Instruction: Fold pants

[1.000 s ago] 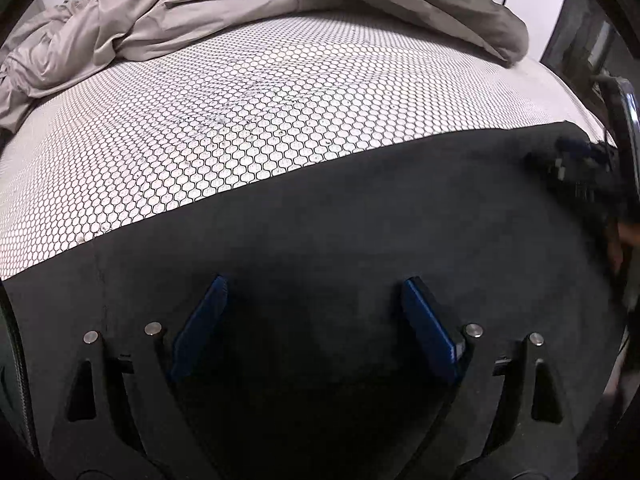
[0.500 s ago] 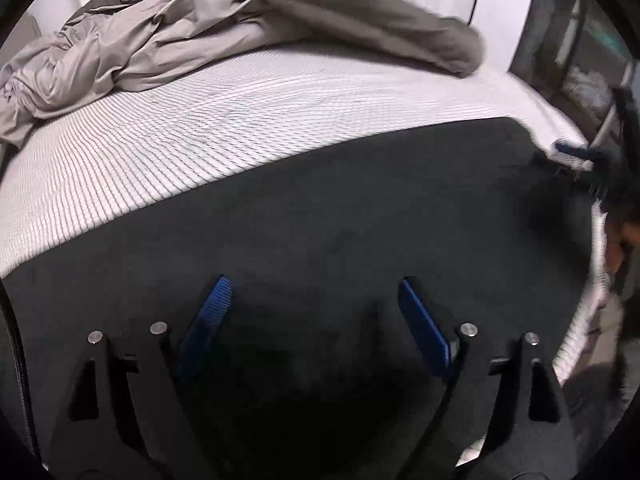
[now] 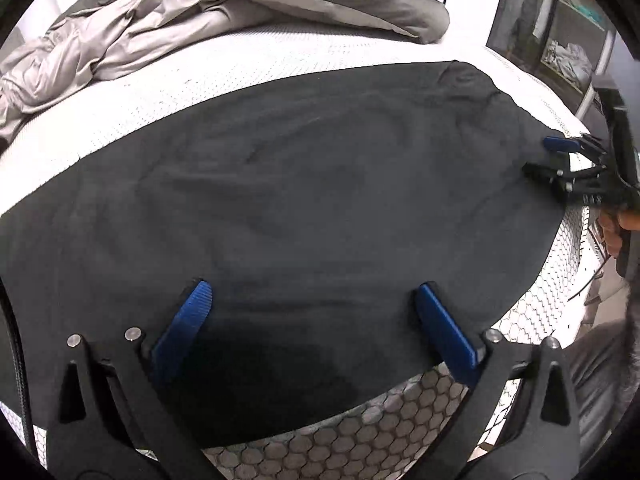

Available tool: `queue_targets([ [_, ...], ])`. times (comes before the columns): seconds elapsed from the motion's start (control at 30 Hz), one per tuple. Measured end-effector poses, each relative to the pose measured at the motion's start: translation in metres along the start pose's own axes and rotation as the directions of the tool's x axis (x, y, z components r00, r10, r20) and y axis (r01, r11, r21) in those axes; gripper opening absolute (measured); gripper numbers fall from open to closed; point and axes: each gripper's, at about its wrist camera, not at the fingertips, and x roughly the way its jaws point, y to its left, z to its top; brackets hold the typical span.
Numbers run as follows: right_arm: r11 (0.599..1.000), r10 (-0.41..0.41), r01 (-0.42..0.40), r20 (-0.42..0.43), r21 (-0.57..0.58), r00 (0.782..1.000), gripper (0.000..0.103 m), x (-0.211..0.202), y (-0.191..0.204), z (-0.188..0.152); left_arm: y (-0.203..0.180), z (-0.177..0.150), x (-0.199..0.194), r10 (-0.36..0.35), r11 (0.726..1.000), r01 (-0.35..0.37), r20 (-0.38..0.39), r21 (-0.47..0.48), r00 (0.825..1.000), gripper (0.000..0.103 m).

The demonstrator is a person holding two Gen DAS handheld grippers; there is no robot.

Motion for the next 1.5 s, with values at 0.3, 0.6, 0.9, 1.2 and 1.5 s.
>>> queue_targets([
  [0.3, 0.972, 0.040, -0.051, 0.055, 0.229, 0.998, 0.092, -0.020, -0.057, -0.015, 0.003, 0.005, -0.003, 0.004, 1.000, -0.003, 0.006, -0.027, 1.000, 0.101],
  [0.6, 0.717, 0.280, -0.333, 0.185, 0.612, 0.942, 0.091, -0.027, -0.142, -0.061, -0.017, 0.016, -0.011, -0.027, 1.000, 0.027, 0.046, -0.010, 0.999, 0.101],
  [0.9, 0.582, 0.311, -0.412, 0.276, 0.701, 0.909, 0.054, 0.037, -0.148, -0.019, -0.020, 0.014, 0.003, -0.016, 1.000, 0.016, 0.016, -0.025, 1.000, 0.101],
  [1.2, 0.724, 0.273, -0.464, 0.407, 0.510, 0.872, 0.014, -0.026, -0.078, 0.065, 0.007, 0.007, -0.009, -0.010, 0.997, 0.012, 0.022, -0.072, 1.000, 0.101],
  [1.5, 0.738, 0.674, -0.671, 0.080, -0.068, 0.734, 0.046, -0.034, 0.120, 0.110, 0.078, 0.001, -0.035, -0.011, 0.954, 0.032, 0.073, -0.298, 0.997, 0.100],
])
